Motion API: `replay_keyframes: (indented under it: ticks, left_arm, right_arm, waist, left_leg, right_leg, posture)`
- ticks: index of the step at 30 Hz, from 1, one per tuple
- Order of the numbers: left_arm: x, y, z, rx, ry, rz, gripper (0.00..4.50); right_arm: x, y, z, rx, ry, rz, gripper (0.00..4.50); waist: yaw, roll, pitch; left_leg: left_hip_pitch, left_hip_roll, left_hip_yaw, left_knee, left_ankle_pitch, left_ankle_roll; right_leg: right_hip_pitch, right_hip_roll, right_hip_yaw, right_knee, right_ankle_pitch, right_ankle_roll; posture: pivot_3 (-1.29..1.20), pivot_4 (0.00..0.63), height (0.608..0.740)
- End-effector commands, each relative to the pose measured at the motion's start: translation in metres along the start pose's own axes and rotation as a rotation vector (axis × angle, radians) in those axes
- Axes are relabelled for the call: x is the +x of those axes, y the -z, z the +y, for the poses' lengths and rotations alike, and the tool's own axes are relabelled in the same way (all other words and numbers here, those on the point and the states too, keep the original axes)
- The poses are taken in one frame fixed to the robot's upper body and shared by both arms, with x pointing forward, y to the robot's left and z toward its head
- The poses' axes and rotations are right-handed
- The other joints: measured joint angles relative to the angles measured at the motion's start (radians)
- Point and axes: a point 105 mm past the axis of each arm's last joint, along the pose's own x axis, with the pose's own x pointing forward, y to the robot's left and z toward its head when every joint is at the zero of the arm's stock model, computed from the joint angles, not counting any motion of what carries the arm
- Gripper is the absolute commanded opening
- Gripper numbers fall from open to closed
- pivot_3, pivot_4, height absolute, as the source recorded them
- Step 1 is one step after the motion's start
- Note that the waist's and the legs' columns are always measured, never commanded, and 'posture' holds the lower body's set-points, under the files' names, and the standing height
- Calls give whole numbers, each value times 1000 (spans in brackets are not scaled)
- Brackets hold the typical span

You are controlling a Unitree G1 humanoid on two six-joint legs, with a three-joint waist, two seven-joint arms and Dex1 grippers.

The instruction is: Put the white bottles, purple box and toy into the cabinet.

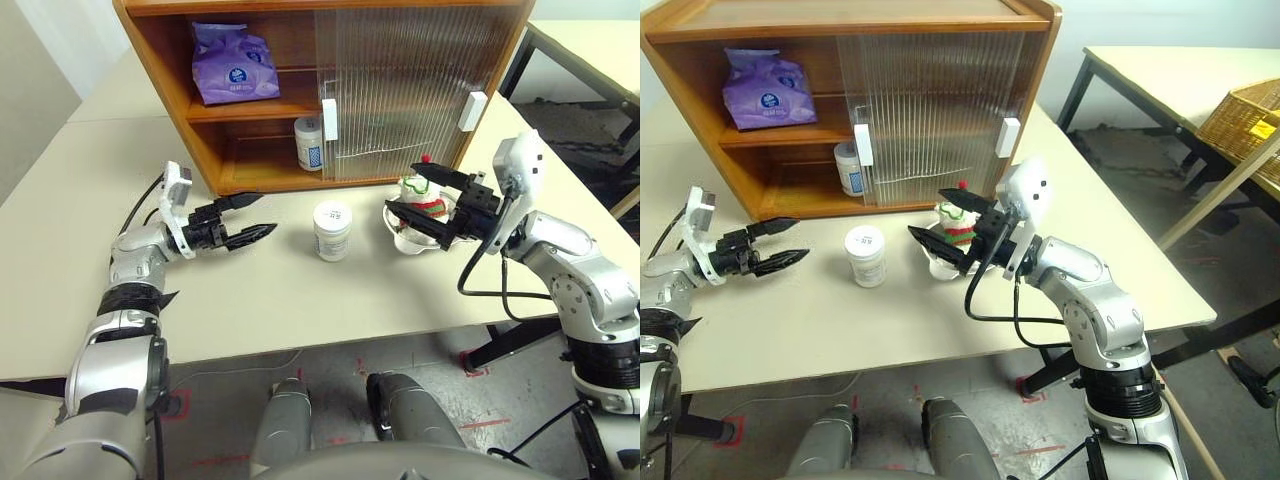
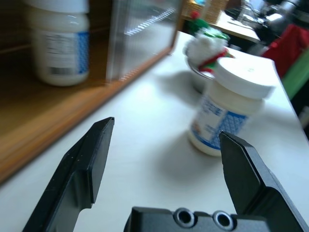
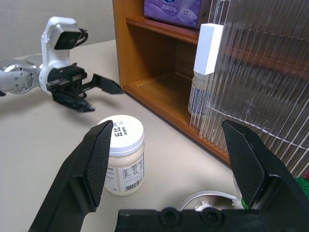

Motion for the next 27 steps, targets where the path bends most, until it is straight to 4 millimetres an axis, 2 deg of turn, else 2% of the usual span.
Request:
replay_keyframes:
  ticks: [1,16,27]
  left_arm:
    - [9,9,-17,-11,105,20,4451]
    - [51,24,-50,-25,269,1,4451]
    - [77,28,-42,16,191,-5,4451]
  right_arm:
    - [0,0,-1,-9,1,3,4500]
    - [-5,0,-3,-14,20,12,4500]
    - [-7,-3,-3,-17,38,10,4500]
  waist:
    - [0,2,-2]
    - [-5,3,-3]
    - [-9,3,-3]
  left_leg:
    - [-1,0,0,0,0,0]
    - [-2,0,0,1,0,0]
    - [-3,0,0,1,0,0]
  right_leg:
    - [0,0,0,0,0,0]
    - [-1,0,0,0,0,0]
    - [-1,0,0,-2,0,1]
  posture:
    - [-40,79,740]
    - [-76,82,740]
    - [-99,81,740]
